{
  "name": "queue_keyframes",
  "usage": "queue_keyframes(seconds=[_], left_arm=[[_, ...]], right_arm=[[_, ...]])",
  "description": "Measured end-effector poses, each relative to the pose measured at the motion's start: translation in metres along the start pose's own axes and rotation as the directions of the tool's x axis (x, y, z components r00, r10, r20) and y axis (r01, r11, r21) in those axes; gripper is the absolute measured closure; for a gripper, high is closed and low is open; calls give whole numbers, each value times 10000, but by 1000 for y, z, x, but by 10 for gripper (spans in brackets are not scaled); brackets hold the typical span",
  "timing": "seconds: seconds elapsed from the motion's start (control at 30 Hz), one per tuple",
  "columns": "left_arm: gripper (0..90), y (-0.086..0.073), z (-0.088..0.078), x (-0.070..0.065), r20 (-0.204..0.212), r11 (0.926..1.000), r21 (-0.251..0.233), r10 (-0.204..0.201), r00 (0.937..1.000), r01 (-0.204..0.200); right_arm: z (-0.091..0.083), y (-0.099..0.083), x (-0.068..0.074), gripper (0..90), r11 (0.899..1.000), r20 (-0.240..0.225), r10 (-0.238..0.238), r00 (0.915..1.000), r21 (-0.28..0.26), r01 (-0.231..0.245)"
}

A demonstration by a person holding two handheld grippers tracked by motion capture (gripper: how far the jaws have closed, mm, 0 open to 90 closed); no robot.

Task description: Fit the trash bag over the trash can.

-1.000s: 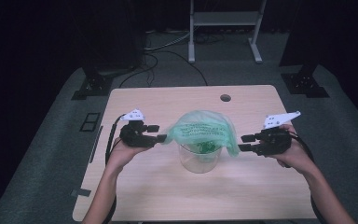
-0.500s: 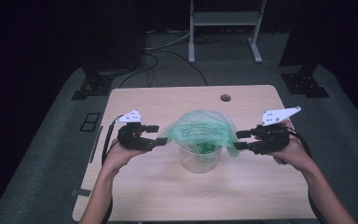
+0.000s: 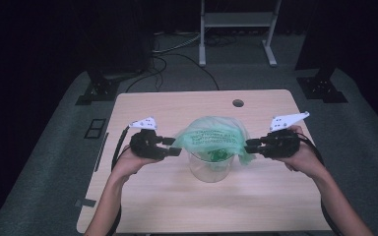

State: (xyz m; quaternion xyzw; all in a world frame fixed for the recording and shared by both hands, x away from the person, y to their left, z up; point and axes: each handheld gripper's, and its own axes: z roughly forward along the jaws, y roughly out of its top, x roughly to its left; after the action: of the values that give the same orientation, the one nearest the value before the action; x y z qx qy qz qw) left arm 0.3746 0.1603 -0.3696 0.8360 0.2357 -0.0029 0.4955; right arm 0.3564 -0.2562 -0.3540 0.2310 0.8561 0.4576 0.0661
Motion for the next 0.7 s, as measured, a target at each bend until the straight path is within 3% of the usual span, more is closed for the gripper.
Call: queue_keyframes(seconds=[0.13,0.27,0.43,0.7], left_arm=[[701,0,3,-2,130,9997,190,160,9998,-163],[801,2,2,-5,198,9990,190,396,9990,-400],[859,3,-1,-10,285,9977,27,677,9973,-678],[875,1,-5,-13,311,9964,-37,850,9959,-849]], right_arm=[[3,0,0,896,10000,161,37,9999,80,-38],[2,-1,3,900,9999,284,-35,9996,144,31],[-3,-2,6,900,9997,142,-147,9998,183,144],[-11,-5,9,900,9998,-147,-201,9997,75,202]])
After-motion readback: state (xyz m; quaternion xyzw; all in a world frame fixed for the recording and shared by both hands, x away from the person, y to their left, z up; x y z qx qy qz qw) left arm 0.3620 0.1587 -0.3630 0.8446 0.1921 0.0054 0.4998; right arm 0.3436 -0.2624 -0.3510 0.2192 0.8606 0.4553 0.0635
